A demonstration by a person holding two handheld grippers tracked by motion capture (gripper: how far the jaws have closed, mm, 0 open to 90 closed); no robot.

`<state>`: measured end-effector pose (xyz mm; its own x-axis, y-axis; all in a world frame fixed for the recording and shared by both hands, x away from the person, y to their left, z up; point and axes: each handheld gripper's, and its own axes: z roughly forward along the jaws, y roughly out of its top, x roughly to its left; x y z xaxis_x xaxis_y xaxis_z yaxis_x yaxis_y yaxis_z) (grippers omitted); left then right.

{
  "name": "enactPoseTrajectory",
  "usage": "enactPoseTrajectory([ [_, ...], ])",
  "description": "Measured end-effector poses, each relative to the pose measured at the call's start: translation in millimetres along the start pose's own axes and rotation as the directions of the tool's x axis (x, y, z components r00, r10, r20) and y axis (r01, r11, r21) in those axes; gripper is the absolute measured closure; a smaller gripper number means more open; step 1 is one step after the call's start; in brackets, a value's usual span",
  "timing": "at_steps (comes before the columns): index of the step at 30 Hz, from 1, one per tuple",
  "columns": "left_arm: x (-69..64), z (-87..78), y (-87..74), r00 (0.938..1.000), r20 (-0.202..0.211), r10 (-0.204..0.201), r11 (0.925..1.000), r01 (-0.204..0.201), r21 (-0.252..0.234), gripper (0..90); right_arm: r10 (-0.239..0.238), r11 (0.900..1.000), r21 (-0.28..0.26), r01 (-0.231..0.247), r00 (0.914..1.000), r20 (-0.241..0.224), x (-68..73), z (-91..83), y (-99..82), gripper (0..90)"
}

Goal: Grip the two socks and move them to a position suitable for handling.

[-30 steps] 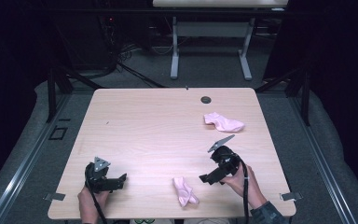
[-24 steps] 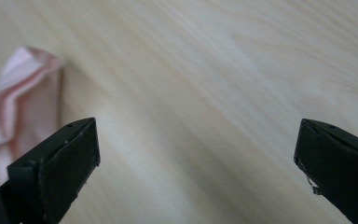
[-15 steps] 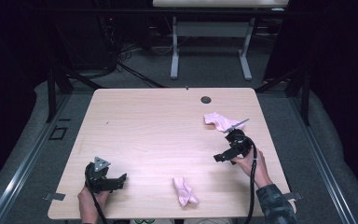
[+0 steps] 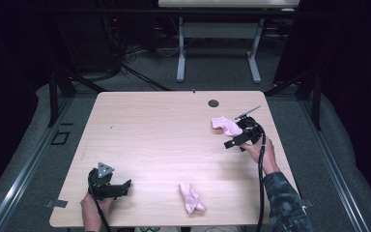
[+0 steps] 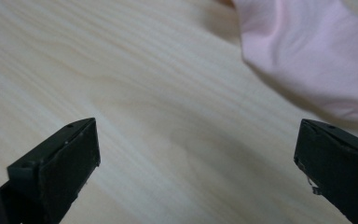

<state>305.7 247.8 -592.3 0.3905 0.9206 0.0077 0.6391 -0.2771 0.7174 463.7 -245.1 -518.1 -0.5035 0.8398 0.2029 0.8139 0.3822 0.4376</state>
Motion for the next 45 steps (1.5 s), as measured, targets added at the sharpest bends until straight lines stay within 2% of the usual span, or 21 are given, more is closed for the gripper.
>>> enactPoseTrajectory([
  [2,0.0,0.0,0.0,1.0,0.001,-0.001,1.0,0.001,0.001,2.7,0.011,0.9998,-0.015,-0.01,0.9999,0.008,-7.4,2.3,9.7,0.0],
  [4,-0.1,-0.1,0.0,1.0,0.001,-0.001,1.0,0.001,0.001,2.7,0.025,0.9995,-0.021,-0.025,0.9996,0.011,-9.1,4.0,12.4,0.0],
  [6,0.1,-0.1,0.1,1.0,0.001,0.001,1.0,-0.001,0.001,2.9,0.059,0.998,-0.02,-0.059,0.9982,0.006,-17.6,9.8,21.0,0.0],
  [8,0.0,-0.1,0.0,1.0,0.002,0.0,1.0,0.0,0.001,2.9,0.056,0.9982,-0.022,-0.055,0.9983,0.018,-20.2,11.3,23.9,0.0],
  [10,0.1,0.0,0.1,1.0,0.001,0.001,1.0,-0.001,0.0,2.9,0.09,0.9959,-0.01,-0.09,0.9957,0.021,-29.4,17.4,32.9,0.0],
  [12,0.1,0.1,0.1,1.0,0.002,0.001,1.0,-0.001,0.0,2.9,0.085,0.9964,-0.014,-0.084,0.9957,0.038,-32.2,18.3,35.3,0.0],
  [14,0.1,0.1,0.1,1.0,0.001,0.002,1.0,-0.002,0.0,2.9,0.14,0.9902,-0.006,-0.139,0.9895,0.037,-39.0,27.0,41.7,2.9],
  [16,0.1,0.0,0.1,1.0,0.001,0.002,1.0,-0.002,0.0,2.9,0.156,0.9877,0.0,-0.156,0.9867,0.045,-41.4,29.3,43.3,5.3],
  [17,0.1,0.1,0.1,1.0,0.001,0.001,1.0,-0.001,0.0,2.9,0.175,0.9846,-0.011,-0.175,0.9818,0.075,-43.3,34.9,44.8,11.6],
  [20,0.1,0.1,0.1,1.0,0.001,0.001,1.0,-0.001,0.0,2.9,0.183,0.9829,0.0,-0.184,0.9787,0.093,-46.4,40.8,45.8,14.0],
  [21,0.1,0.1,0.1,1.0,0.002,0.001,1.0,-0.001,0.0,2.9,0.195,0.9808,-0.009,-0.195,0.9761,0.096,-48.0,44.1,45.8,14.5],
  [22,0.1,0.1,0.1,1.0,0.002,0.002,1.0,-0.002,0.0,2.9,0.218,0.9759,-0.036,-0.215,0.9694,0.113,-51.0,49.0,45.4,16.5],
  [24,0.1,0.1,0.1,1.0,0.002,0.002,1.0,-0.002,0.0,2.9,0.211,0.9775,-0.033,-0.208,0.9707,0.115,-53.4,49.8,45.4,17.3],
  [26,0.1,0.1,0.1,1.0,0.001,0.002,1.0,-0.002,0.0,2.9,0.22,0.9748,-0.071,-0.212,0.9655,0.14,-54.4,52.7,45.3,20.3],
  [29,0.0,0.0,0.1,1.0,0.001,0.002,1.0,-0.002,0.0,3.0,0.212,0.9765,-0.072,-0.203,0.9638,0.161,-53.0,53.4,46.4,24.6],
  [32,0.0,0.0,0.1,1.0,0.001,0.002,1.0,-0.002,0.0,2.9,0.2,0.9792,-0.074,-0.189,0.9585,0.203,-50.9,52.9,47.0,37.4],
  [35,0.0,-0.2,0.1,1.0,0.003,0.003,1.0,-0.003,0.001,3.0,0.199,0.9794,-0.073,-0.188,0.9589,0.202,-51.2,52.4,46.9,39.5],
  [38,-0.1,-0.2,0.1,1.0,-0.001,0.005,1.0,-0.005,0.0,3.0,0.189,0.9818,-0.064,-0.179,0.9572,0.22,-49.7,52.7,47.3,40.5],
  [41,-0.1,-0.3,0.1,1.0,-0.002,0.006,1.0,-0.006,0.001,3.0,0.177,0.9842,-0.054,-0.169,0.9504,0.256,-46.4,54.0,48.5,45.0],
  [43,-0.4,-0.2,0.0,1.0,-0.001,0.003,1.0,-0.003,0.0,3.0,0.181,0.9833,-0.069,-0.169,0.9441,0.275,-44.5,55.6,48.3,48.8],
  [45,-0.4,-0.3,0.0,1.0,-0.002,0.004,1.0,-0.004,0.0,3.0,0.169,0.9857,-0.054,-0.16,0.9459,0.277,-45.0,54.3,48.4,52.3],
])
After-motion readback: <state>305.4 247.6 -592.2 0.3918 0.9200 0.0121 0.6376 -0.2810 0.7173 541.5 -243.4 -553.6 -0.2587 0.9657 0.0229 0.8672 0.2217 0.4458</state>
